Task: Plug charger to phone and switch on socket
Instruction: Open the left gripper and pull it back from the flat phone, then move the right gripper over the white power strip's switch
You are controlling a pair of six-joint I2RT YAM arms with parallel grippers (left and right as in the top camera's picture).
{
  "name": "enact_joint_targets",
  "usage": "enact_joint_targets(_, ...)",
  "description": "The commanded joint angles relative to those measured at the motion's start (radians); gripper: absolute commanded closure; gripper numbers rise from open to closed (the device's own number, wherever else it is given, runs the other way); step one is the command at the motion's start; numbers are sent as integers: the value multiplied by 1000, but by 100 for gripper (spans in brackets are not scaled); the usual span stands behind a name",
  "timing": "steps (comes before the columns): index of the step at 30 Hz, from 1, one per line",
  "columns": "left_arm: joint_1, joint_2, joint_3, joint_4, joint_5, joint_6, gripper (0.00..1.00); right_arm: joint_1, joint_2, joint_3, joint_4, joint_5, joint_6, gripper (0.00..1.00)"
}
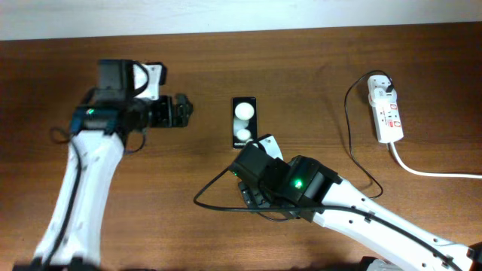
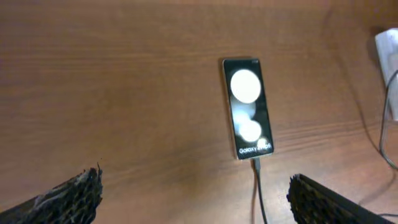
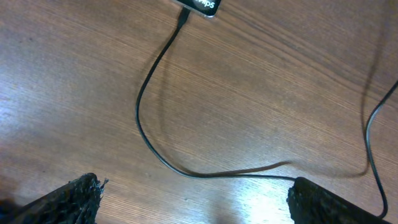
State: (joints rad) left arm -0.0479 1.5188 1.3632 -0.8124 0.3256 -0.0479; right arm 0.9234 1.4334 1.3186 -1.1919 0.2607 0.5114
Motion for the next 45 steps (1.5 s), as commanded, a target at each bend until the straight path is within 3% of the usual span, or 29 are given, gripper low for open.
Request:
enact_joint_targets(1,8,-159,1,-111,-129,0,1,-2,-11,21,2,-7,-6,1)
enact_joint_targets(3,8,-249,1,-205,-200,0,1,-2,-11,21,1,-55,-6,7)
enact_joint_targets(7,8,-365,1,-378,-230,0,1,-2,-11,21,-6,-74,-6,67)
enact_joint_targets(9,7,-394,1,-469,-230,0,1,-2,-11,21,-22,-77,-6,91)
enact_joint_targets(10,7,-400,1,-499,-230,0,1,-2,-11,21,-27,-94,-6,96)
enact_joint_targets(14,7,-429,1,-533,-230,0,1,-2,-11,21,-34,-134,3,96)
enact_joint_targets(17,7,-465,1,-533,-230,0,1,-2,-11,18,-50,-133,100,96)
enact_joint_targets(24,7,-669,0,-533,-230,0,1,-2,-11,17,-47,-83,188,96)
enact_joint_targets(29,7,-774,0,-537,-230,0,1,-38,-11,17,-136,74,548,96)
enact_joint_targets(31,7,-776,0,-538,-230,0,1,-133,-11,17,-235,100,650,96)
enact_joint_targets(34,7,-776,0,-549,-230,0,1,-358,-11,17,-356,100,642,96)
enact_joint_targets(37,7,-776,0,-595,-230,0,1,-576,-11,17,-383,99,532,96)
enact_joint_targets(41,7,-776,0,-661,-230,0,1,-817,-11,19,-368,90,500,96)
enact_joint_targets(45,7,-776,0,-700,-230,0,1,-1010,-11,56,-299,-7,325,96)
